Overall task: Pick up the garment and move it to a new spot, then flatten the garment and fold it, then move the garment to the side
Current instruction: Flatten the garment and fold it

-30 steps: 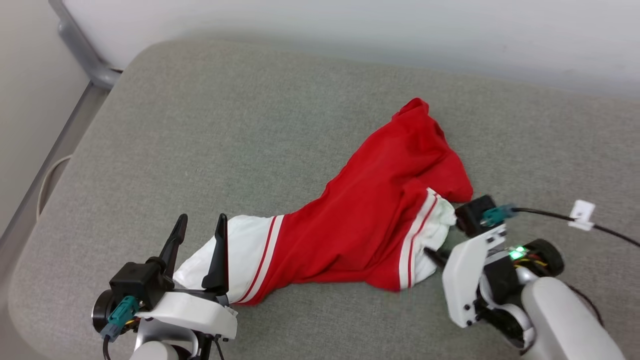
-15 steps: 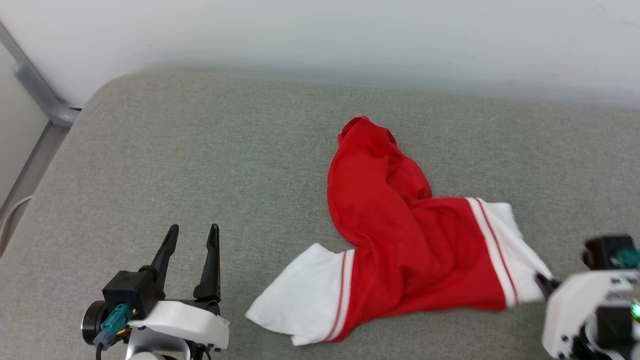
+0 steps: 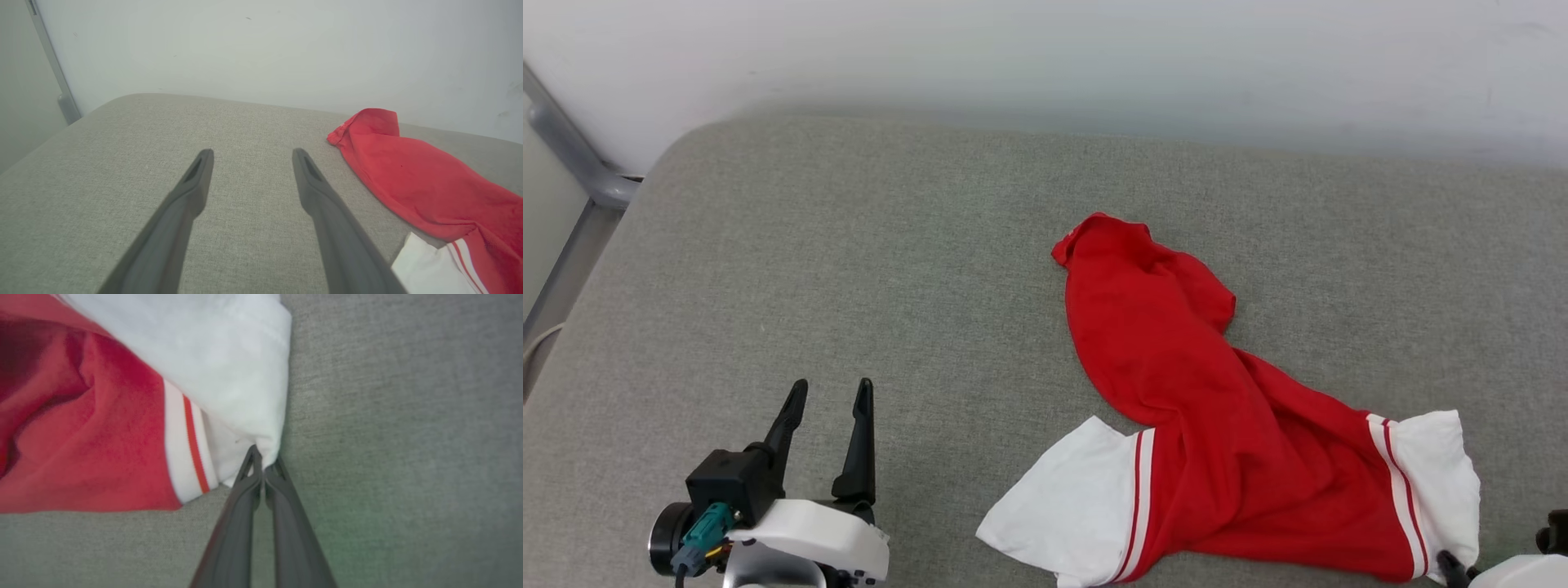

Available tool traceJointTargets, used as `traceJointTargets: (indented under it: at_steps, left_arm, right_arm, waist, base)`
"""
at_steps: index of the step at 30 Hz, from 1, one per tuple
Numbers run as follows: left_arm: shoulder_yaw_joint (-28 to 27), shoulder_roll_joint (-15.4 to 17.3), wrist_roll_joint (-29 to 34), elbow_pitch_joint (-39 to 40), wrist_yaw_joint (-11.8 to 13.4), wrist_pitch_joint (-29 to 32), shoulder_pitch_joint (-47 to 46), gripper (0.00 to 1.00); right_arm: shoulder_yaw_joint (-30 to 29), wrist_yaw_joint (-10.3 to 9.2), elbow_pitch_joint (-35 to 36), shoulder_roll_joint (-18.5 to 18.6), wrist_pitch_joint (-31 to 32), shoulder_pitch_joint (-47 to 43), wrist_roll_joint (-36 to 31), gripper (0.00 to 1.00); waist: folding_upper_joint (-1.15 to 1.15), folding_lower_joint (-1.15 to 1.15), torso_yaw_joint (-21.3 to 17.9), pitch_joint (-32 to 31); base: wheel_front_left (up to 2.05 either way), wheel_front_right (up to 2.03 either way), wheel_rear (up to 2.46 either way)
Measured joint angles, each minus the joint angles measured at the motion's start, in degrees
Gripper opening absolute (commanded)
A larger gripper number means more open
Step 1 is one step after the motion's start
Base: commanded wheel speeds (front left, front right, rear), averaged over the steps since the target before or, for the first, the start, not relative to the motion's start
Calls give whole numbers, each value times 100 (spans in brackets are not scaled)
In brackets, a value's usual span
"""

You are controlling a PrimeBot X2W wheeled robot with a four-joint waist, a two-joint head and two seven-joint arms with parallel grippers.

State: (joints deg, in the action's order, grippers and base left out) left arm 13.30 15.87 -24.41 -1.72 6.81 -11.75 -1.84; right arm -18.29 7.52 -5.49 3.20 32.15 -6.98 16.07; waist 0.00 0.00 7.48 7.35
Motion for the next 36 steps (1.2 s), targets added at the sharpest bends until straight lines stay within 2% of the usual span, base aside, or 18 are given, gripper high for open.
traceJointTargets:
  at_steps: [5,12,18,20,21,24,31,36]
  left_arm:
    - [52,8,0,-49,33,51,62,100]
    - [73,54,-5,-80,97,111,254,100]
    - [125,94,-67,-59,145,416,388,100]
    - [136,135,-189,-31,125,639,394,100]
    - [278,158,-312,69,37,1080,363,100]
    - [439,201,-464,167,-96,1600,270,100]
    - [975,363,-675,19,-423,2926,48,100]
    - [1288,525,-691,-203,-637,3594,-165,100]
  right_arm:
    - [101,-1,-120,-25,-853,99,135,100]
    - [389,-1,255,-26,-2147,82,-52,100]
    - [658,-1,778,-26,-2670,35,-256,100]
    - [767,-1,942,-26,-2760,-31,-318,100]
    - [925,-1,1192,-26,-2816,-78,-365,100]
    - [1089,-1,1452,-29,-2809,-181,-377,100]
    - [1326,-1,1818,-27,-2767,-293,-437,100]
    - [1447,-1,1953,-27,-2784,-280,-444,100]
  waist:
    - [0,0,31,-169]
    - [0,0,40,-474]
    - [0,0,-20,-736]
    - [0,-1,-65,-789]
    - [0,0,-149,-826]
    - [0,0,-251,-833]
    - [0,0,-539,-742]
    - [0,0,-740,-536]
  base:
    - [0,0,0]
    - [0,0,0]
    - [0,0,0]
    - [0,0,0]
    - [0,0,0]
    - [0,0,0]
    - [0,0,0]
    - [0,0,0]
